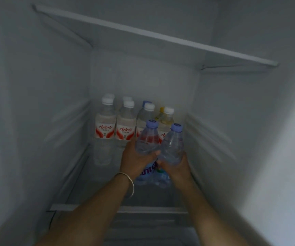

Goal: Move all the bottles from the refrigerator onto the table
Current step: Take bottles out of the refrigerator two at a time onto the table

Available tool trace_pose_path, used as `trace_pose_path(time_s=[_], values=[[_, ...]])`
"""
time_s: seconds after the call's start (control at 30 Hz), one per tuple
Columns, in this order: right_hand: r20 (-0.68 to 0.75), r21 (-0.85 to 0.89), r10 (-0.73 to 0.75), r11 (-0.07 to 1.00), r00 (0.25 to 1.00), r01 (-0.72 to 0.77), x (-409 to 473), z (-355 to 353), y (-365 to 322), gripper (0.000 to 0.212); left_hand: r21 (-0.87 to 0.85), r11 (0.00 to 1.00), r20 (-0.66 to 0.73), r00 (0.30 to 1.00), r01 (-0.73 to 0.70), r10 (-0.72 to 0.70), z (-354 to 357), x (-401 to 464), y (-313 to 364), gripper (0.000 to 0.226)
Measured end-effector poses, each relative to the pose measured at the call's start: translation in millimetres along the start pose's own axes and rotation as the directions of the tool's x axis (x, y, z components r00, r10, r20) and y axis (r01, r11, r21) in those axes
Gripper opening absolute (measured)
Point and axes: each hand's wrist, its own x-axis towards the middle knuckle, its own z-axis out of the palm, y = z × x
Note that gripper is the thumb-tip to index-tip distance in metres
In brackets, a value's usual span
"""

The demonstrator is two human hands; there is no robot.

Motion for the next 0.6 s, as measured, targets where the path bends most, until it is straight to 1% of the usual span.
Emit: trace_pose_path(time_s=[0.03, 0.13, 0.2, 0.23, 0.3, 0.33, 0.4, 0.47, 0.53, 0.6], values=[[-0.011, 0.013, 0.024, 1.0, 1.0, -0.023, 0, 0, 1, 0.013, -0.008, 1.0, -0.017, 1.0, 0.006, -0.006, 1, -1, 1, 0.037], [-0.043, 0.055, 0.022, 0.998, 0.999, -0.02, -1, 2, -3, 0.025, -0.025, 0.999, -0.034, 0.999, 0.021, -0.021, 5, -5, 3, 0.049], [-0.096, 0.067, 0.038, 0.997, 0.995, -0.032, -6, 5, -7, 0.03, -0.034, 0.999, -0.055, 0.998, 0.026, -0.028, 6, -8, 4, 0.052], [-0.115, 0.076, 0.04, 0.997, 0.993, -0.031, -10, 5, -10, 0.039, -0.028, 0.999, -0.064, 0.998, 0.022, -0.024, 6, -10, 5, 0.051], [-0.136, 0.108, 0.063, 0.993, 0.989, -0.048, -16, 5, -15, 0.065, -0.024, 1.0, -0.07, 0.997, 0.015, -0.017, 5, -17, 13, 0.046], [-0.146, 0.104, 0.055, 0.994, 0.988, -0.04, -19, 4, -20, 0.071, -0.031, 1.0, -0.069, 0.998, 0.006, -0.008, 4, -20, 18, 0.044], [-0.166, 0.086, 0.035, 0.996, 0.985, -0.02, -26, 3, -35, 0.07, -0.055, 0.998, -0.065, 0.998, 0.002, -0.006, -1, -25, 27, 0.043], [-0.172, 0.096, 0.019, 0.995, 0.985, -0.003, -39, 2, -53, 0.064, -0.083, 0.996, -0.069, 0.998, -0.014, 0.009, -8, -35, 41, 0.046], [-0.18, 0.087, 0.01, 0.996, 0.984, 0.006, -60, -2, -73, 0.059, -0.09, 0.995, -0.043, 0.999, -0.037, 0.033, -16, -49, 58, 0.048], [-0.205, 0.1, 0.014, 0.995, 0.979, 0.007, -84, -3, -90, 0.044, -0.105, 0.994, 0.005, 0.999, -0.034, 0.035, -28, -68, 73, 0.045]])
